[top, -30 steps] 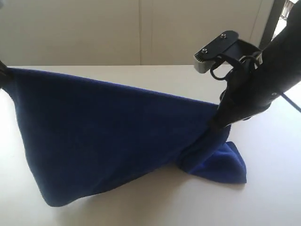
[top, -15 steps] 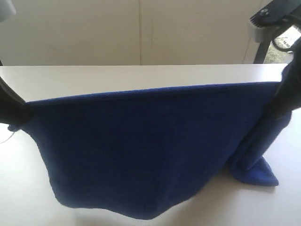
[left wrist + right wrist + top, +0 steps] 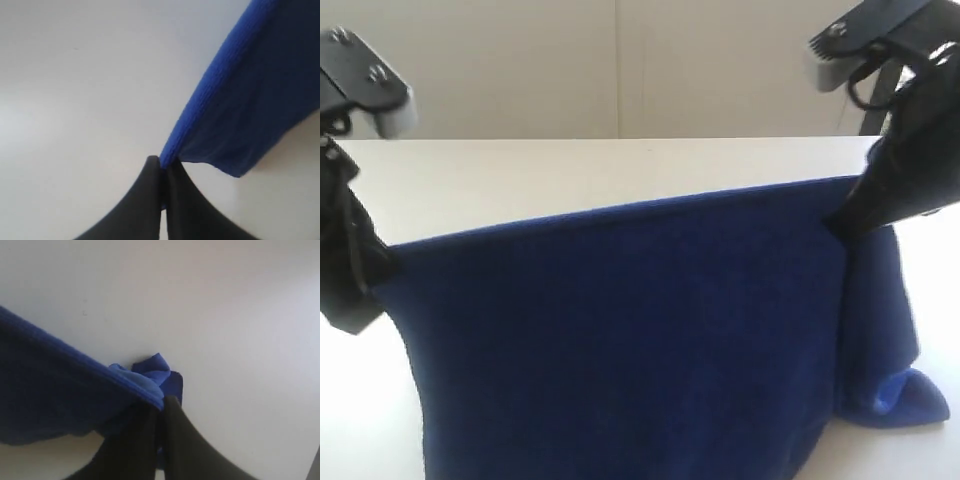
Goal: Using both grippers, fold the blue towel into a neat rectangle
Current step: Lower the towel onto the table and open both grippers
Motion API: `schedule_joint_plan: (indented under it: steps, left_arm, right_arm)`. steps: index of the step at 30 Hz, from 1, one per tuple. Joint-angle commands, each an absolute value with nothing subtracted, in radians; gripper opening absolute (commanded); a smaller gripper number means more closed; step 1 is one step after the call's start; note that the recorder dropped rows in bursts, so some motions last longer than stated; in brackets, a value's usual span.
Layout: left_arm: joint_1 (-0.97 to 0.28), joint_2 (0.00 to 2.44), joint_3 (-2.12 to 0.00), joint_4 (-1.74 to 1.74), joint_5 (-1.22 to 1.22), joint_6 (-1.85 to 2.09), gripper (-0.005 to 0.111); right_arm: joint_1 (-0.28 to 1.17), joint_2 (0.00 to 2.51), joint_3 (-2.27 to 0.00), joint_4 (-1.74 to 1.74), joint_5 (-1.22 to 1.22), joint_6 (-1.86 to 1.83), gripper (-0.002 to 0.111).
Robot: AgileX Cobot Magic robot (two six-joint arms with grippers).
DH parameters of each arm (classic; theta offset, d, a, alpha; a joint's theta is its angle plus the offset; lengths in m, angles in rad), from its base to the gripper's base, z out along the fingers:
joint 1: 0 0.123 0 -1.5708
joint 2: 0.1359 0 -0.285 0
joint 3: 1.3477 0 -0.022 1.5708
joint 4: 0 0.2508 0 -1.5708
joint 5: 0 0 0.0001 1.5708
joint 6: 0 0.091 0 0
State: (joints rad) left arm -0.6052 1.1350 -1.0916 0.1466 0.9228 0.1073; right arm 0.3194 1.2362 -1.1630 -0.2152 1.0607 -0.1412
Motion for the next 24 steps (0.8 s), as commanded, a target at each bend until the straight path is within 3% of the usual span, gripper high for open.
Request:
schedule_joint_plan:
  steps: [1, 10, 14, 16, 18, 21, 24]
  left_arm:
    - [-0.601, 1.225, -0.958, 0.344, 0.743, 0.077, 0.0]
    - [-0.513, 1.469, -0.907, 0.996, 0.49, -0.442, 0.0]
    - [-0.444, 1.556, -0.91, 1.089, 0.337, -0.495, 0.0]
    - [-0.416, 1.599, -0.914, 1.086, 0.293, -0.505, 0.002]
    - [-0.4, 1.64, -0.924, 1.088, 0.305, -0.527, 0.009]
    - [-0.372, 1.683, -0.928, 1.084, 0.318, -0.546, 0.028]
    - [-0.36, 1.698, -0.93, 1.084, 0.358, -0.555, 0.049]
  right_arm:
    - [0.308, 1.385, -1.164, -0.327, 0.961, -0.128, 0.0]
    - [0.308, 1.679, -1.164, -0.35, 0.632, -0.128, 0.0]
    - [0.308, 1.763, -1.164, -0.352, 0.46, -0.128, 0.001]
    - [0.308, 1.785, -1.164, -0.352, 0.398, -0.128, 0.009]
    - [0.308, 1.796, -1.164, -0.352, 0.364, -0.128, 0.024]
    - [0.308, 1.795, -1.164, -0.352, 0.34, -0.128, 0.049]
    - [0.308, 1.776, -1.164, -0.377, 0.357, -0.128, 0.062]
